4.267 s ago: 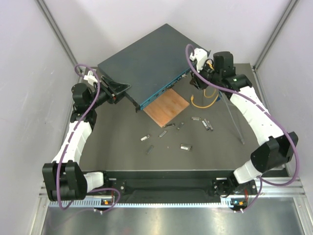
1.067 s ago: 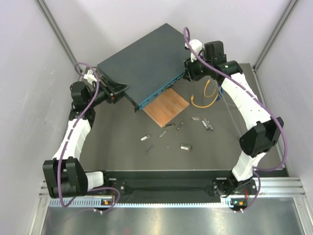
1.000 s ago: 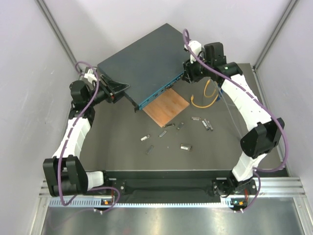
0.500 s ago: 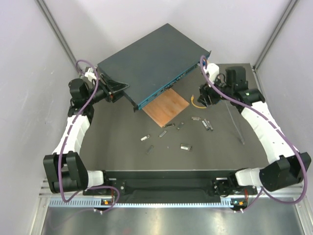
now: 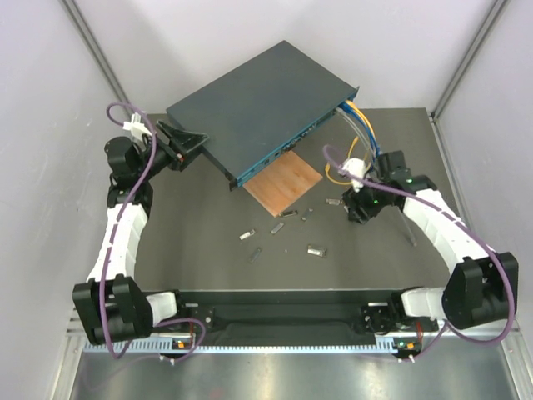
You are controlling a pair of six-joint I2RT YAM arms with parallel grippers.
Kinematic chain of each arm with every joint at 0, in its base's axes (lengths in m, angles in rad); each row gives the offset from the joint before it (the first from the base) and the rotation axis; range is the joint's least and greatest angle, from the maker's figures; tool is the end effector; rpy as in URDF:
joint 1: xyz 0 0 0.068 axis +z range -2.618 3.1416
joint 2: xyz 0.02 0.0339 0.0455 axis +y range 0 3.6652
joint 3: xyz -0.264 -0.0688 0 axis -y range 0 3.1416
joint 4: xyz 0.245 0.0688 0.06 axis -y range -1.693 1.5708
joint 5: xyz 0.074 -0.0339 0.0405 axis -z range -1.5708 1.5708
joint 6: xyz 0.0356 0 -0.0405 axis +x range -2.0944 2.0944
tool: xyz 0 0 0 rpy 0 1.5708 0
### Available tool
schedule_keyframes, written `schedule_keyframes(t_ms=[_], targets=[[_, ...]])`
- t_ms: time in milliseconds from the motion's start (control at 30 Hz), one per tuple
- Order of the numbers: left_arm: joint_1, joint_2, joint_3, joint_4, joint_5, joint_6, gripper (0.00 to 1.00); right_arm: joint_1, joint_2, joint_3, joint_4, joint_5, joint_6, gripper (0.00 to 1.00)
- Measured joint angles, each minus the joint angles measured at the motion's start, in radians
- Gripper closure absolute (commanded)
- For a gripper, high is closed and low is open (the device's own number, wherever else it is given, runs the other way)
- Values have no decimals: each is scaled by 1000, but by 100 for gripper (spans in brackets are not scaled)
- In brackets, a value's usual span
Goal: Insert the plug into the switch port
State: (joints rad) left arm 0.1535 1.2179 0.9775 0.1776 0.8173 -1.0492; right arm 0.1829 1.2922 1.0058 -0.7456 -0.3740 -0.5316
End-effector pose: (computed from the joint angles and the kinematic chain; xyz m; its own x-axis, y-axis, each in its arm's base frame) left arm 0.2798 0.0170 0.3550 -0.5639 -0.6875 -0.4576 0.2525 0.3840 -0.8881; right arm 0.2477 0.0590 0.2637 -0.5483 -0.5813 -0.6012 -0.7327 0.6805 0.0102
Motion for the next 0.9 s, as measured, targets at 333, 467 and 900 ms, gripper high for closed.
schedule_keyframes(t_ms=[333, 467, 900], targets=[[23, -105, -46, 20, -44, -52, 17, 407, 4, -162, 82, 77, -25, 51], [29, -156, -52, 92, -48, -82, 17, 428, 61, -176, 174, 160, 16, 50], [29, -165, -60, 121, -50, -90, 16, 317, 252, -55, 439, 138, 98, 28]])
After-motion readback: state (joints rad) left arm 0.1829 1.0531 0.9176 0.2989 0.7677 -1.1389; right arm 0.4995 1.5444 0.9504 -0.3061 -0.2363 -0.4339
